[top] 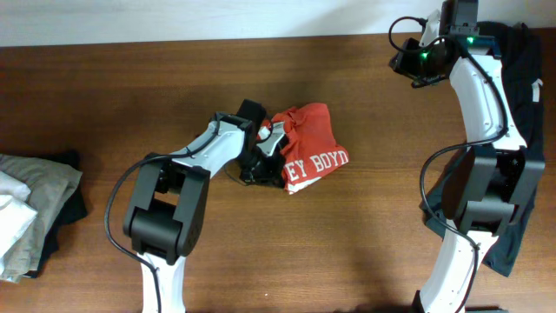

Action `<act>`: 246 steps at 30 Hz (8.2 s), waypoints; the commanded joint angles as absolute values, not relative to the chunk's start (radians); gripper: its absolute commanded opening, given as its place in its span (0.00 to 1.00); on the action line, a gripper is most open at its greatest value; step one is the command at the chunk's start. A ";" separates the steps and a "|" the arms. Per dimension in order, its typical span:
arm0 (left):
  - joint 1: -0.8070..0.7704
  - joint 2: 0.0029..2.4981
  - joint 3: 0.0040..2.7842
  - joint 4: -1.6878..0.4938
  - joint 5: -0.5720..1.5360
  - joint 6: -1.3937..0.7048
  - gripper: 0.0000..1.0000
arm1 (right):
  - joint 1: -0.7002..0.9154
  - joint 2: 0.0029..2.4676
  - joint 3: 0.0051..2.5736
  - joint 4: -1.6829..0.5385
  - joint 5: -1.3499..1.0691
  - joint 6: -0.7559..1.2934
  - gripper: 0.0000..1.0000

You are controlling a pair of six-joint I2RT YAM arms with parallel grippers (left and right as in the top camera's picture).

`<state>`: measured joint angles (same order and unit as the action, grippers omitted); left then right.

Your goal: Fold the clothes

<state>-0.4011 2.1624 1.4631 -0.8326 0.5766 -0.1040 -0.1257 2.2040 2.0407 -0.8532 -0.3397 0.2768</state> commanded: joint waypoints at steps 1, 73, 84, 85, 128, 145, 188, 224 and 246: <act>-0.457 2.179 1.533 -0.753 0.562 -0.132 0.00 | -0.125 2.215 2.061 -0.865 -0.328 0.270 0.36; 0.147 1.952 1.545 -0.508 0.250 -0.100 0.11 | 0.506 2.382 1.869 -0.899 -0.532 0.292 0.04; 0.147 1.952 1.552 -0.507 0.250 -0.100 0.11 | 0.627 2.381 1.779 -0.979 -0.539 0.242 0.17; 0.147 1.952 1.552 -0.508 0.250 -0.100 0.11 | 0.621 2.381 1.785 -0.971 -0.539 0.241 0.34; -0.010 2.283 1.552 -1.043 0.814 0.465 0.84 | 0.407 2.369 1.852 -1.331 -0.450 0.086 0.68; -0.106 2.367 1.586 -0.941 0.785 0.325 0.00 | 0.458 2.369 1.852 -1.278 -0.464 0.089 0.64; 0.985 2.003 2.324 -1.265 0.438 -0.287 0.00 | 0.158 2.368 1.900 -1.217 -0.539 0.101 0.04; 1.148 1.982 1.542 -0.992 0.400 -0.400 0.99 | 0.158 2.368 1.900 -1.277 -0.539 0.105 0.19; 1.044 1.831 1.540 -0.864 0.446 -0.062 0.00 | 0.158 2.368 1.900 -1.324 -0.577 0.056 0.04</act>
<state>1.0454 1.7481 1.5406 -0.8696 0.4603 -0.1040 0.1513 2.3631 1.8824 -1.3193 -0.5598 0.0696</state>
